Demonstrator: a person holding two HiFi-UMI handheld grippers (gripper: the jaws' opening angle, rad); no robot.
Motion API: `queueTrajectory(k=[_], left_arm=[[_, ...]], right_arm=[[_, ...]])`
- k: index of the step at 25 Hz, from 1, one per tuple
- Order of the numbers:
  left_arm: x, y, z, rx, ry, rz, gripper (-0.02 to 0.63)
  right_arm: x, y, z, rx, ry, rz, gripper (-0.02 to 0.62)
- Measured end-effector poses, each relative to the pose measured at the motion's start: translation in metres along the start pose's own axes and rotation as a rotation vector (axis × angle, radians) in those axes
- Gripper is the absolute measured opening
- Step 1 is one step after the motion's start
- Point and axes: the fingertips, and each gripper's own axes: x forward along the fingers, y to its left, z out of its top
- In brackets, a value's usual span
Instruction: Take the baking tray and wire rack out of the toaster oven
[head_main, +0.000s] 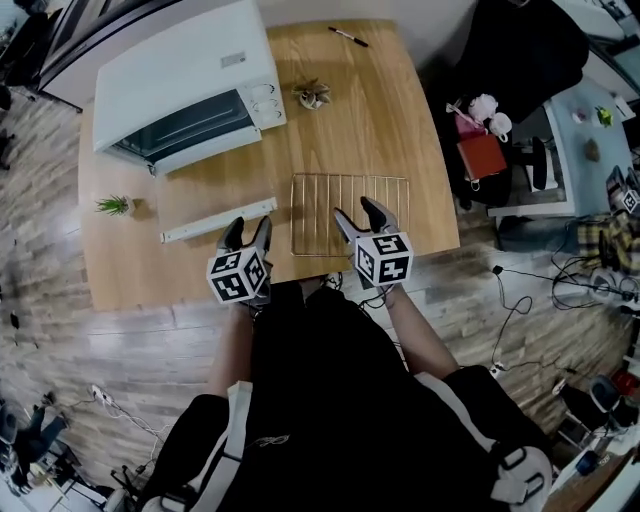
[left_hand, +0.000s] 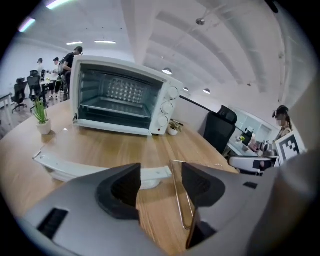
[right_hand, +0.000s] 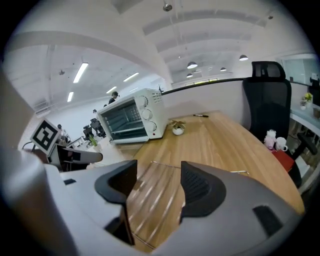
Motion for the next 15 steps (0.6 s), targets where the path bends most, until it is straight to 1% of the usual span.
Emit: queueTrajectory(k=[4, 7, 9, 12, 15], left_arm=[[-0.005, 0.029, 0.032, -0.114, -0.080, -0.006, 0.241], [-0.005, 0.052, 0.053, -0.157, -0.117, -0.012, 0.241], [-0.006, 0.070, 0.066, -0.199, -0.141, -0.020, 0.241], [-0.008, 0.099, 0.083, -0.273, -0.177, -0.031, 0.241], [-0.008, 0.134, 0.099, -0.349, -0.221, -0.026, 0.241]], right_arm=[[0.029, 0.042, 0.029, -0.019, -0.027, 0.080, 0.288], [0.053, 0.073, 0.044, -0.070, -0.021, 0.112, 0.288], [0.069, 0.091, 0.052, -0.077, -0.016, 0.132, 0.288], [0.092, 0.117, 0.062, -0.047, -0.017, 0.163, 0.288], [0.116, 0.139, 0.071, 0.016, -0.019, 0.199, 0.288]])
